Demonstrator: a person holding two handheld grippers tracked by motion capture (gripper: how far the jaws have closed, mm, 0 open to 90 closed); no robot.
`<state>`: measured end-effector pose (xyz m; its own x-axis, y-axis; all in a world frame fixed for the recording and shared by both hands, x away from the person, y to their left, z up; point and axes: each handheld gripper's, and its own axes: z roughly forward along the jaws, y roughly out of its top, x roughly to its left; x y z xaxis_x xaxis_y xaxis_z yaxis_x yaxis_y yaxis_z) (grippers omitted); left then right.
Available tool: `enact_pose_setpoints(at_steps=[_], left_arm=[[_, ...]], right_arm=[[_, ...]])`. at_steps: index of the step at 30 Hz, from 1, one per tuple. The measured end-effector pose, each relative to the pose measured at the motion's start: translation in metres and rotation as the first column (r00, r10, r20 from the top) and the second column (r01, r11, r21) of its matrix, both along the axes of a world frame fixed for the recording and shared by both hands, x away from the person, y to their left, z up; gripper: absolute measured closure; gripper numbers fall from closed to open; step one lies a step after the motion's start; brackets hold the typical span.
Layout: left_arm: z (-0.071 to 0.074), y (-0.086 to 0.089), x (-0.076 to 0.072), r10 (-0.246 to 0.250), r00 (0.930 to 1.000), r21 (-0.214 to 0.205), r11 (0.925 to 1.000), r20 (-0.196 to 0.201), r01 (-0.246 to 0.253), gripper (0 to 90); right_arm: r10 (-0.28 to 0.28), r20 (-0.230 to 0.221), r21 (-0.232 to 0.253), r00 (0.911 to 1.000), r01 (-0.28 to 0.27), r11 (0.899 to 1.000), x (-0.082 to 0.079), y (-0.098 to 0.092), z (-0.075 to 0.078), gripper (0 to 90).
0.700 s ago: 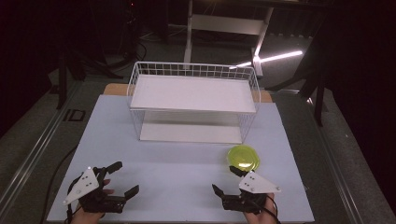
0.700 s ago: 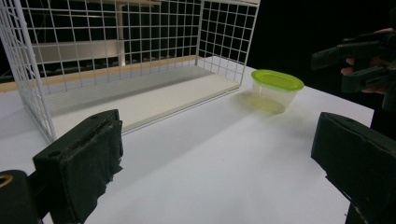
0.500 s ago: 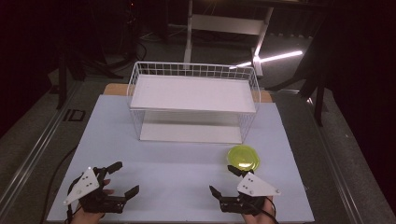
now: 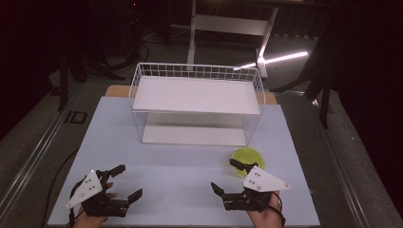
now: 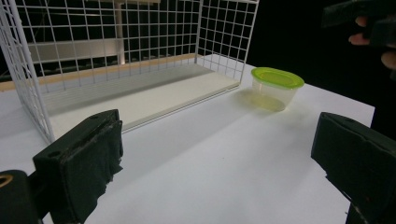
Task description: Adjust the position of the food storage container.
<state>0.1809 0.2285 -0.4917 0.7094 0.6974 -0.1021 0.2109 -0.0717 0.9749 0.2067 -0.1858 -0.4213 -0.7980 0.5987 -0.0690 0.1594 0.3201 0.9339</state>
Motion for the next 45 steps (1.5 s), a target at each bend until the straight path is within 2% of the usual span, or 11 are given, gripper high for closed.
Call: enact_pose_setpoints(at_steps=[8, 12, 21, 24, 26, 28, 30, 37, 40, 44, 45], left_arm=[[0.000, 0.000, -0.001, -0.001, 1.0000, -0.003, 1.0000, 0.001, 0.001, 3.2], [0.000, -0.001, -0.001, -0.007, 1.0000, -0.005, 1.0000, 0.001, 0.007, 3.2], [0.000, -0.002, -0.001, -0.028, 0.9996, -0.018, 0.9994, 0.005, 0.028, 3.2], [0.000, -0.002, -0.001, -0.039, 0.9992, -0.026, 0.9989, 0.008, 0.040, 3.2], [0.000, -0.002, -0.001, -0.043, 0.9990, -0.025, 0.9988, 0.011, 0.043, 3.2], [0.000, -0.002, -0.001, -0.044, 0.9990, -0.020, 0.9988, 0.011, 0.045, 3.2], [0.000, -0.003, -0.001, -0.044, 0.9990, -0.019, 0.9988, 0.009, 0.044, 3.2], [0.000, -0.002, -0.001, -0.042, 0.9991, -0.019, 0.9989, 0.008, 0.042, 3.2], [-0.001, -0.003, 0.000, -0.042, 0.9991, -0.019, 0.9989, 0.008, 0.043, 3.2], [0.000, -0.003, 0.000, -0.041, 0.9991, -0.014, 0.9991, 0.010, 0.041, 3.2], [0.000, -0.003, -0.001, -0.040, 0.9991, -0.015, 0.9991, 0.011, 0.040, 3.2]], right_arm=[[-0.085, -0.017, 0.091, 0.9962, 0.087, 0.992, 0.025, -0.015, 0.013, 13.4], [-0.148, -0.013, 0.072, 0.9890, 0.148, 0.986, 0.039, -0.028, 0.013, 18.4], [-0.260, -0.037, 0.018, 0.9649, 0.261, 0.965, 0.062, -0.065, -0.001, 50.1], [-0.310, -0.062, -0.005, 0.9487, 0.310, 0.951, 0.064, -0.074, -0.007, 65.2], [-0.365, -0.066, -0.030, 0.9288, 0.364, 0.931, 0.065, -0.079, -0.011, 75.0], [-0.390, -0.081, -0.041, 0.9173, 0.388, 0.921, 0.067, -0.085, -0.016, 84.2], [-0.415, -0.088, -0.054, 0.9058, 0.411, 0.910, 0.069, -0.092, -0.023, 88.6], [-0.470, -0.130, -0.155, 0.8733, 0.450, 0.879, 0.075, -0.112, -0.052, 90.0], [-0.500, -0.145, -0.180, 0.8536, 0.475, 0.862, 0.075, -0.122, -0.062, 90.0], [-0.515, -0.154, -0.201, 0.8432, 0.484, 0.852, 0.075, -0.124, -0.068, 90.0], [-0.524, -0.172, -0.229, 0.8339, 0.484, 0.845, 0.073, -0.124, -0.076, 90.0]])
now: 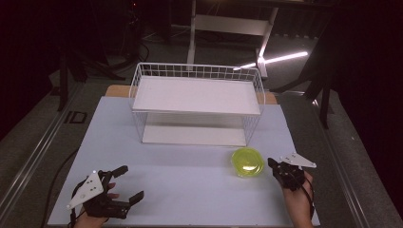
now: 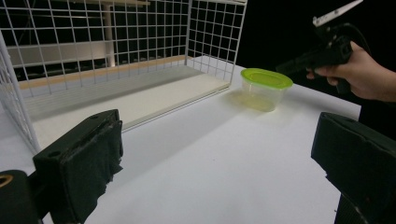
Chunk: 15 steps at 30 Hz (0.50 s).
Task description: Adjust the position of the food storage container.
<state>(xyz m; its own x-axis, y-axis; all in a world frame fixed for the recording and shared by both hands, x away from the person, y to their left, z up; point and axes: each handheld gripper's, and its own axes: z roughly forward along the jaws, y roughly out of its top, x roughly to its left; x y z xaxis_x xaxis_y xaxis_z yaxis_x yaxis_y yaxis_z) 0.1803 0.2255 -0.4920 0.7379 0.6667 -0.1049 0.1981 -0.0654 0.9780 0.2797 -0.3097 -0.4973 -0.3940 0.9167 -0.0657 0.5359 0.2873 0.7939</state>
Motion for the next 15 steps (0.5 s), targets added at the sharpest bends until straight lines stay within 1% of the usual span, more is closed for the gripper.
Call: enact_pose_setpoints(at_steps=[1, 2, 3, 4, 6, 7, 9, 12, 15], left_arm=[[0.000, 0.000, 0.000, 0.000, 1.0000, 0.000, 1.0000, 0.000, 0.000, 3.2], [0.000, 0.000, 0.000, 0.001, 1.0000, -0.001, 1.0000, 0.001, -0.001, 3.2], [0.000, 0.000, 0.000, 0.000, 1.0000, 0.000, 1.0000, 0.001, 0.000, 3.2], [0.000, 0.000, 0.000, -0.001, 1.0000, 0.000, 1.0000, 0.001, 0.001, 3.2], [0.000, 0.000, 0.000, -0.001, 1.0000, -0.001, 1.0000, -0.002, 0.001, 3.2], [0.000, 0.000, 0.000, 0.000, 1.0000, -0.002, 1.0000, -0.001, 0.000, 3.2], [0.000, 0.000, 0.000, 0.000, 1.0000, -0.003, 1.0000, 0.001, 0.000, 3.2], [0.000, 0.001, 0.000, 0.001, 1.0000, 0.001, 1.0000, 0.001, -0.001, 3.2], [0.000, 0.000, 0.000, 0.002, 1.0000, 0.002, 1.0000, 0.000, -0.002, 3.2]], right_arm=[[-0.003, -0.015, -0.006, 0.9999, 0.003, 1.000, -0.001, 0.001, -0.004, 90.0], [-0.004, -0.029, -0.001, 0.9996, 0.004, 1.000, -0.002, 0.001, -0.007, 90.0], [-0.005, -0.046, -0.010, 0.9989, 0.005, 1.000, -0.002, 0.002, -0.011, 90.0], [-0.003, -0.059, -0.019, 0.9982, 0.002, 1.000, -0.002, 0.003, -0.014, 90.0], [-0.004, -0.083, -0.020, 0.9965, 0.002, 1.000, 0.001, 0.004, -0.020, 90.0], [-0.005, -0.090, -0.022, 0.9959, 0.004, 1.000, 0.002, 0.004, -0.022, 90.0], [0.004, -0.104, -0.003, 0.9946, -0.005, 1.000, 0.005, 0.006, -0.024, 90.0], [0.033, -0.107, -0.011, 0.9937, -0.034, 0.999, 0.007, 0.013, -0.025, 90.0], [0.053, -0.113, 0.002, 0.9922, -0.053, 0.999, 0.008, 0.019, -0.024, 90.0]])
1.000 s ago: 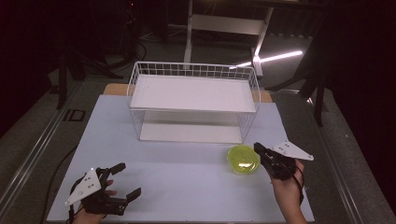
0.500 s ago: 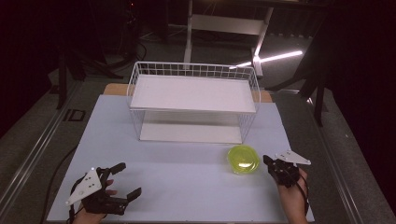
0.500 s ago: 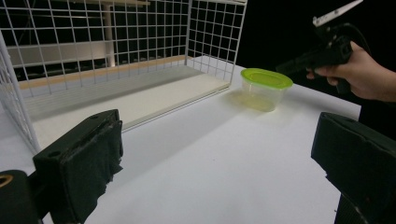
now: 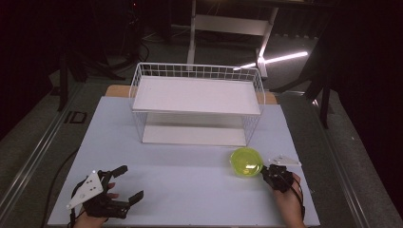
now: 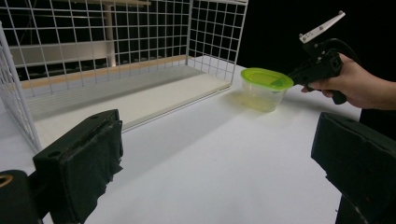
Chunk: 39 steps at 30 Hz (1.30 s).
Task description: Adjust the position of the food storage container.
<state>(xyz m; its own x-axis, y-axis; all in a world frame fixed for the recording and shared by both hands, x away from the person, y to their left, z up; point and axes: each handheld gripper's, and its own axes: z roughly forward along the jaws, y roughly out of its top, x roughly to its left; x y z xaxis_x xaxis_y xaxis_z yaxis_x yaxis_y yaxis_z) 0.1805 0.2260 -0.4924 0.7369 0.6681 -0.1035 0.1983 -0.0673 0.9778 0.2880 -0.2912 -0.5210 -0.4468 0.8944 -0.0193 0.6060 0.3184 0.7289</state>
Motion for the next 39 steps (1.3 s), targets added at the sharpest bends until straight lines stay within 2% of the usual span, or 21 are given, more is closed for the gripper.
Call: enact_pose_setpoints(at_steps=[6, 9, 14, 15, 17, 31, 34, 39], left_arm=[[0.000, 0.000, 0.000, 0.000, 1.0000, 0.002, 1.0000, 0.001, 0.000, 3.2], [0.000, 0.000, -0.001, -0.001, 1.0000, 0.004, 1.0000, 0.002, 0.001, 3.2], [0.000, 0.000, -0.001, 0.000, 1.0000, 0.006, 1.0000, 0.002, 0.000, 3.2], [0.001, 0.000, -0.001, 0.000, 1.0000, 0.005, 1.0000, 0.003, 0.000, 3.2], [0.001, 0.000, -0.001, -0.003, 1.0000, 0.006, 1.0000, 0.005, 0.003, 3.2], [0.001, -0.001, -0.002, -0.003, 1.0000, 0.008, 1.0000, 0.006, 0.003, 3.2], [0.001, -0.001, -0.002, -0.004, 1.0000, 0.007, 1.0000, 0.005, 0.004, 3.2], [0.001, -0.001, -0.002, -0.002, 1.0000, 0.007, 1.0000, 0.006, 0.001, 3.2]], right_arm=[[0.025, -0.016, 0.012, 0.9996, -0.025, 1.000, 0.003, 0.011, 0.001, 90.0], [0.054, -0.028, 0.003, 0.9981, -0.054, 0.999, 0.005, 0.023, 0.000, 90.0], [0.070, -0.025, 0.001, 0.9972, -0.070, 0.998, 0.007, 0.033, 0.001, 90.0], [0.075, -0.034, 0.020, 0.9966, -0.075, 0.997, 0.010, 0.039, 0.003, 90.0], [0.080, -0.035, 0.015, 0.9962, -0.079, 0.997, 0.012, 0.044, 0.003, 90.0], [0.121, -0.051, 0.042, 0.9913, -0.119, 0.992, 0.016, 0.059, 0.001, 90.0], [0.146, -0.055, 0.038, 0.9878, -0.144, 0.989, 0.019, 0.076, 0.001, 90.0], [0.177, -0.064, 0.035, 0.9821, -0.176, 0.984, 0.020, 0.091, 0.000, 90.0]])
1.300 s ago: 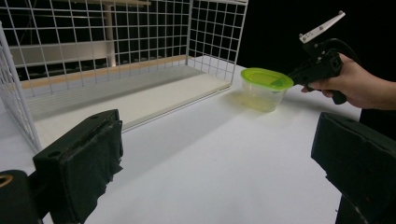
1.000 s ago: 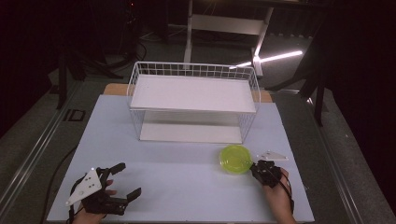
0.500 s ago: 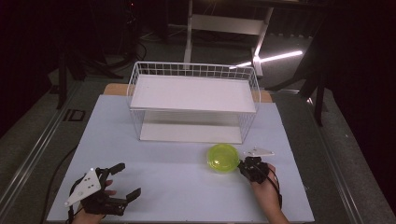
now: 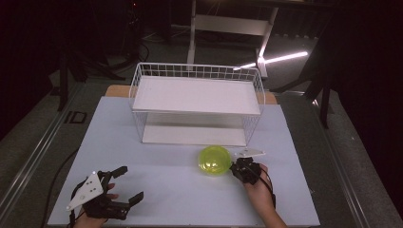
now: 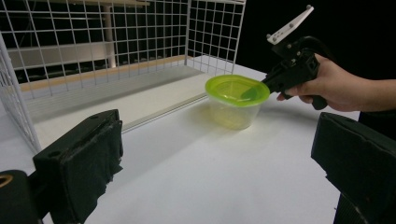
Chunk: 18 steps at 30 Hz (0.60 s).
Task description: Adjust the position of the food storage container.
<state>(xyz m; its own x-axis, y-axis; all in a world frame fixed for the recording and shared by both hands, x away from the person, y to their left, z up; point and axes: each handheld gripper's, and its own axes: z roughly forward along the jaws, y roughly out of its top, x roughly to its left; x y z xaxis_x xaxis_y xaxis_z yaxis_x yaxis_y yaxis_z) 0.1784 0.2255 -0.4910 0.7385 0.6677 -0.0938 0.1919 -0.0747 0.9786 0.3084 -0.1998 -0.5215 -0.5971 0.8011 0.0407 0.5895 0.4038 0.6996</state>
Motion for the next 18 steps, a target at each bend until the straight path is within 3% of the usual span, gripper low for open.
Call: enact_pose_setpoints(at_steps=[8, 11, 18], left_arm=[[0.000, 0.000, 0.000, -0.003, 1.0000, 0.003, 1.0000, 0.003, 0.003, 3.2], [0.000, 0.001, 0.000, -0.001, 1.0000, 0.003, 1.0000, 0.001, 0.001, 3.2], [0.000, 0.000, 0.000, 0.000, 1.0000, 0.004, 1.0000, 0.002, 0.000, 3.2]], right_arm=[[0.066, -0.012, 0.009, 0.9977, -0.066, 0.998, -0.004, 0.029, 0.000, 90.0], [0.077, 0.001, -0.008, 0.9970, -0.077, 0.997, -0.005, 0.031, 0.001, 90.0], [0.047, -0.010, 0.022, 0.9988, -0.047, 0.999, -0.008, 0.020, 0.003, 90.0]])
